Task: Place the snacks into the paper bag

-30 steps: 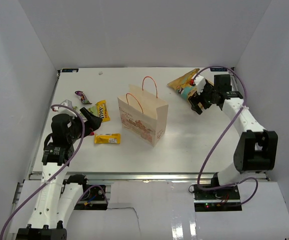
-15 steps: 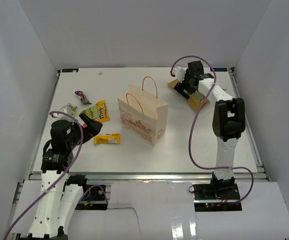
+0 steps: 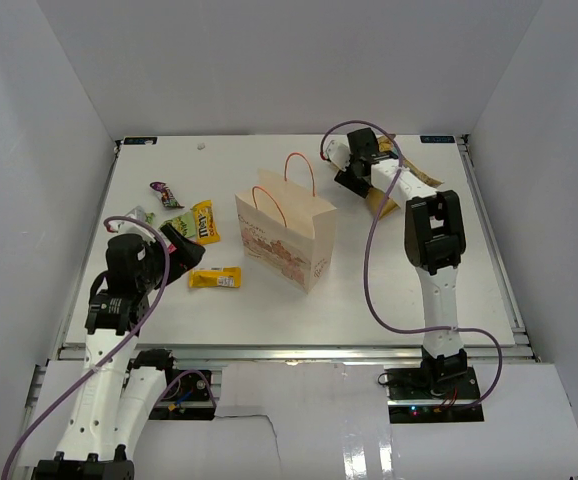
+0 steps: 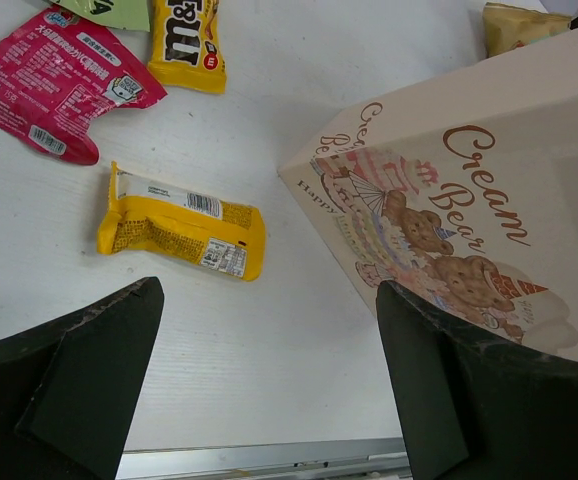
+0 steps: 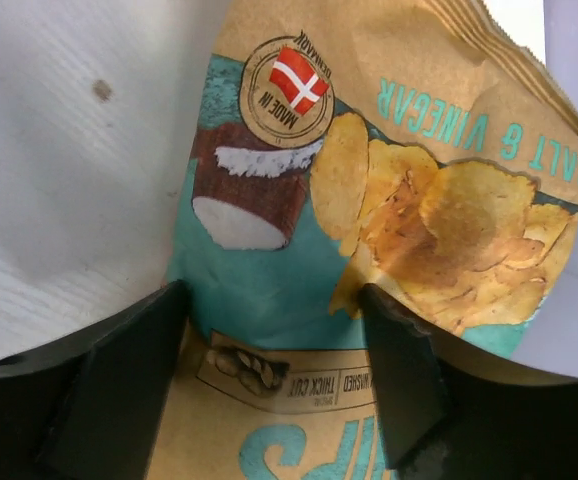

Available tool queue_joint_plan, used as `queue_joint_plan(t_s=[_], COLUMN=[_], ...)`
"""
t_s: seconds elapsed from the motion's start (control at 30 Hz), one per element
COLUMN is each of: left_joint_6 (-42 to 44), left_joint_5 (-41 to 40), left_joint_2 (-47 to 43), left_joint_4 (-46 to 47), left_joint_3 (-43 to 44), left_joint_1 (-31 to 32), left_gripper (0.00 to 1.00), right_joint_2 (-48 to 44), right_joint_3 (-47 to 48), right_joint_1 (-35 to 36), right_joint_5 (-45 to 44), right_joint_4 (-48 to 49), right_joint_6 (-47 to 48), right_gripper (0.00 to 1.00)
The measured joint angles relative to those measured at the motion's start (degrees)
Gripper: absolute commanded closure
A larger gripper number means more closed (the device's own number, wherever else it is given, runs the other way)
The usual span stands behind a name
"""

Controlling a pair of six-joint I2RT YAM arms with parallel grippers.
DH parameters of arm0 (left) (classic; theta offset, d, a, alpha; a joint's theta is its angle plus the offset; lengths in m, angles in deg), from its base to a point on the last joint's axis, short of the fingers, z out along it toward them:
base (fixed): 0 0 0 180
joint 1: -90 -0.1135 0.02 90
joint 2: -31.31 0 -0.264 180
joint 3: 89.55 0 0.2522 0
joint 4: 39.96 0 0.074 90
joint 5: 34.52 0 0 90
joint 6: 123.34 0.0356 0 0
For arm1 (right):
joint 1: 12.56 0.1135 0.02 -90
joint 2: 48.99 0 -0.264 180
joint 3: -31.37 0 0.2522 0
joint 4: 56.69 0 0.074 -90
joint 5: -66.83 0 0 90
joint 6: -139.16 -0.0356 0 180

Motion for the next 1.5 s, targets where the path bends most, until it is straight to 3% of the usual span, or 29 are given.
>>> queue_joint_plan(t_s=[0.07, 0.1, 0.2, 0.3, 0.5, 0.7, 0.97, 1.2, 1.33, 1.5], left_joint_6=[0.0, 0.0, 0.0, 0.0, -2.5, -7.5, -9.1, -9.7, -9.7, -9.9], left_joint_5=[-0.1, -0.1, 0.0, 0.5, 8.9, 20.0, 24.9, 26.0, 26.1, 26.1], left_joint_2=[-0.2, -0.3, -0.4, -0.3, 0.8, 4.2, 4.9, 3.4, 1.6, 0.6], left_joint_4=[0.0, 0.0, 0.0, 0.1, 4.5, 13.0, 17.5, 17.7, 17.8, 17.6], left_joint_3=[0.0, 0.0, 0.0, 0.0, 0.7, 1.7, 4.2, 4.0, 3.3, 2.3], left_joint_1=[0.0, 0.0, 0.0, 0.0, 0.0, 0.0, 0.0, 0.0, 0.0, 0.0], left_gripper=[0.02, 0.02, 0.02, 0.02, 0.02, 0.02, 0.02, 0.02, 0.02, 0.02], right_joint_2=[0.0, -0.1, -1.0, -3.8, -11.4, -21.5, -32.6, -38.8, -41.1, -43.5], right_joint_3=[-0.7, -1.1, -2.6, -4.7, -9.5, -17.0, -24.5, -22.9, -19.8, -15.4], right_joint_1=[-0.1, -0.2, -0.3, -0.8, -5.1, -13.6, -25.9, -26.4, -26.4, -26.0], right_joint_5=[-1.0, -1.3, -2.6, -2.9, 5.8, 24.3, 51.9, 68.1, 72.3, 75.4], right_joint_4=[0.9, 1.5, 4.0, 6.2, 3.0, -2.4, -6.9, -6.8, 0.9, 20.5], right_joint_6=[-0.3, -0.5, -0.9, -1.7, -7.3, -13.1, -13.6, -13.9, -21.9, -40.3], right_gripper=[0.37, 0.5, 0.74, 0.92, 0.92, 0.92, 0.92, 0.92, 0.92, 0.92])
